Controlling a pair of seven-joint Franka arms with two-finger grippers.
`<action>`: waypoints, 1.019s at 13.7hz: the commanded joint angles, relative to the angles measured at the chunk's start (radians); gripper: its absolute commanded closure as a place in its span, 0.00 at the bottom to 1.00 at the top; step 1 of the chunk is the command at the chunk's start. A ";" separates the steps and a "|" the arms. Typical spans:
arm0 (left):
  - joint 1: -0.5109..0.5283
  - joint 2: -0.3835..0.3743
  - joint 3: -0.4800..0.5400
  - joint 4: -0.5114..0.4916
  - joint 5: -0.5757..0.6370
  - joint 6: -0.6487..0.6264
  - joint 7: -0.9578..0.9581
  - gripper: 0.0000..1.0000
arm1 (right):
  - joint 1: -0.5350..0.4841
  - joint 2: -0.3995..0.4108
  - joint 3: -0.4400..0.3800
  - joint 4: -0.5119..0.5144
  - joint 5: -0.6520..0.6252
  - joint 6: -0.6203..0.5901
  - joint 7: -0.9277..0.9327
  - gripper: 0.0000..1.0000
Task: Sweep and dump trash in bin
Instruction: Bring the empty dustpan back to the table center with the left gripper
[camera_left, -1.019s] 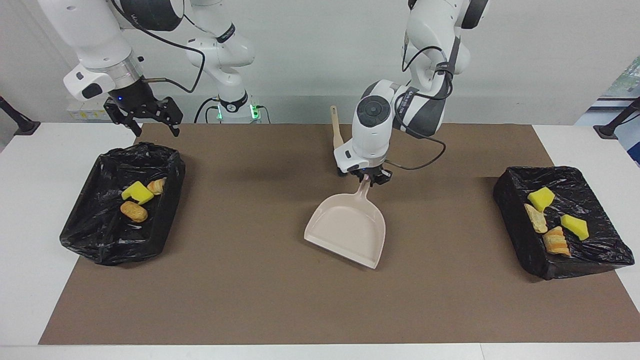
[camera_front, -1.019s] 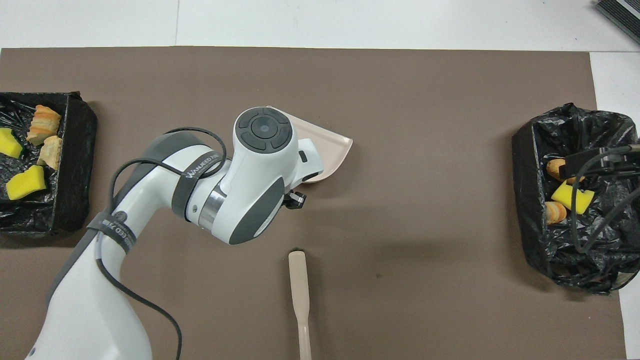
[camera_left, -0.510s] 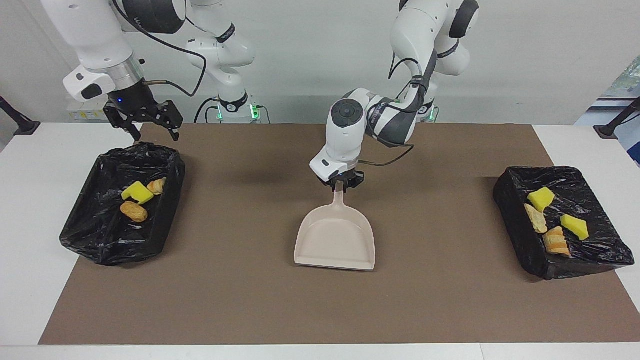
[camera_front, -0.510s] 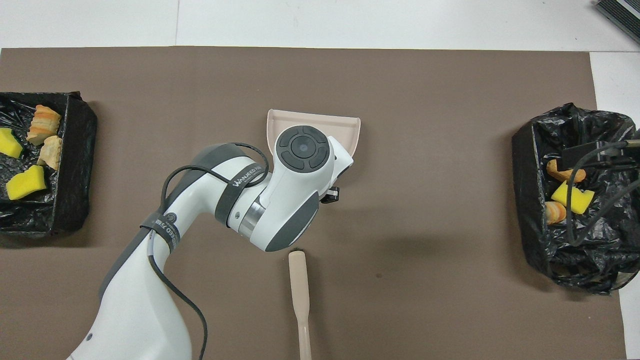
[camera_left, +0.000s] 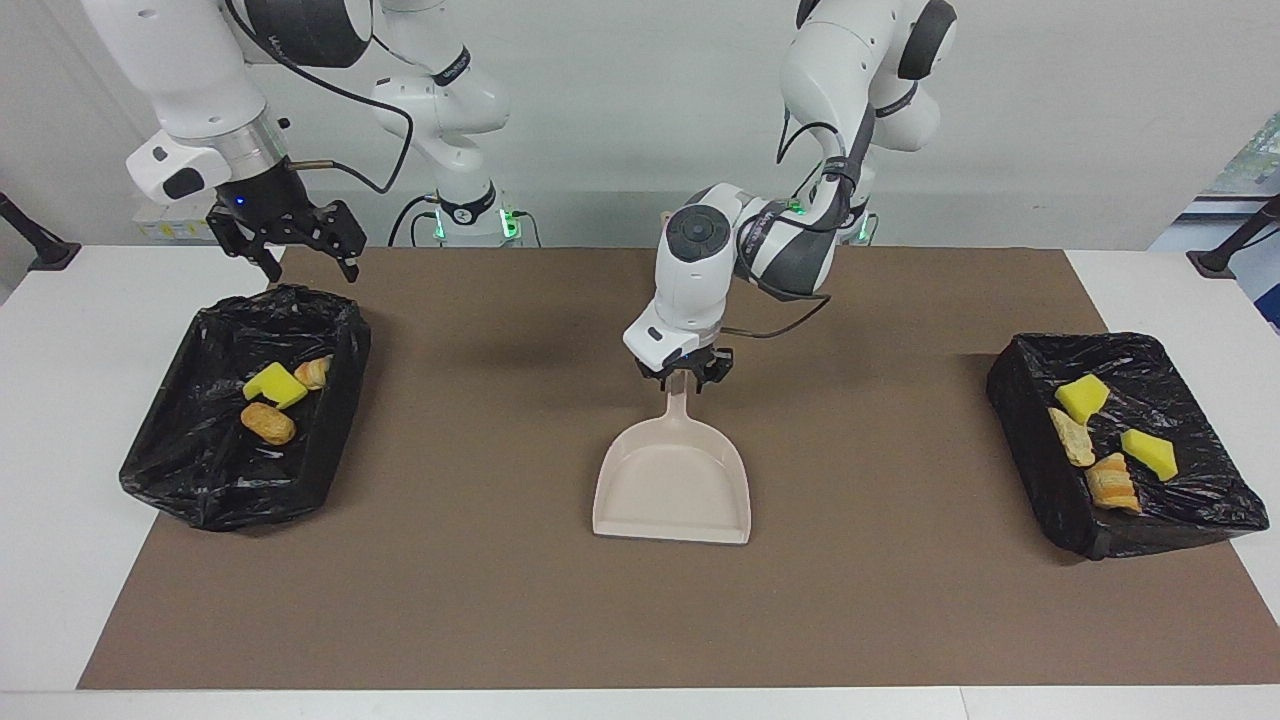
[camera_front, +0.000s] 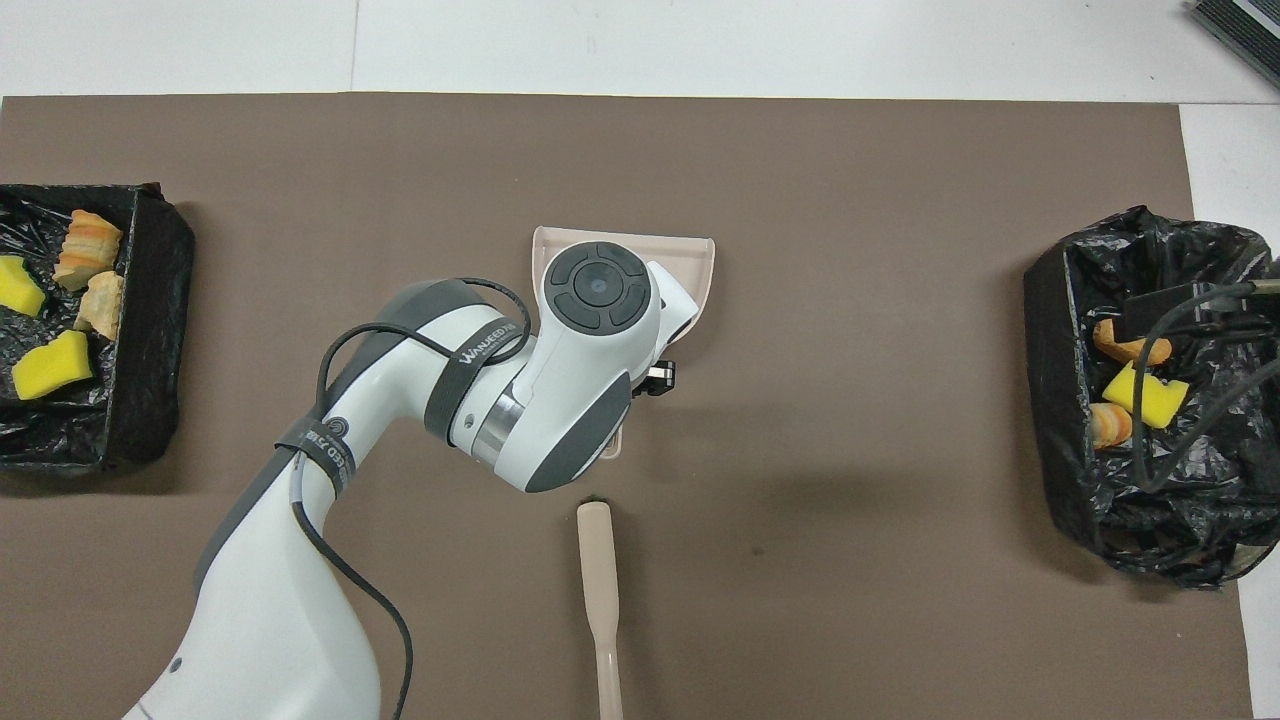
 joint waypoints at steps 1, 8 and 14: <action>0.040 -0.086 0.011 -0.023 -0.004 -0.075 0.001 0.00 | -0.005 -0.017 0.003 -0.024 0.004 0.014 -0.001 0.00; 0.298 -0.343 0.033 -0.251 -0.003 -0.113 0.292 0.00 | -0.005 -0.017 0.003 -0.024 0.004 0.014 -0.001 0.00; 0.517 -0.515 0.033 -0.351 -0.003 -0.151 0.683 0.00 | -0.005 -0.017 0.003 -0.024 0.004 0.014 -0.001 0.00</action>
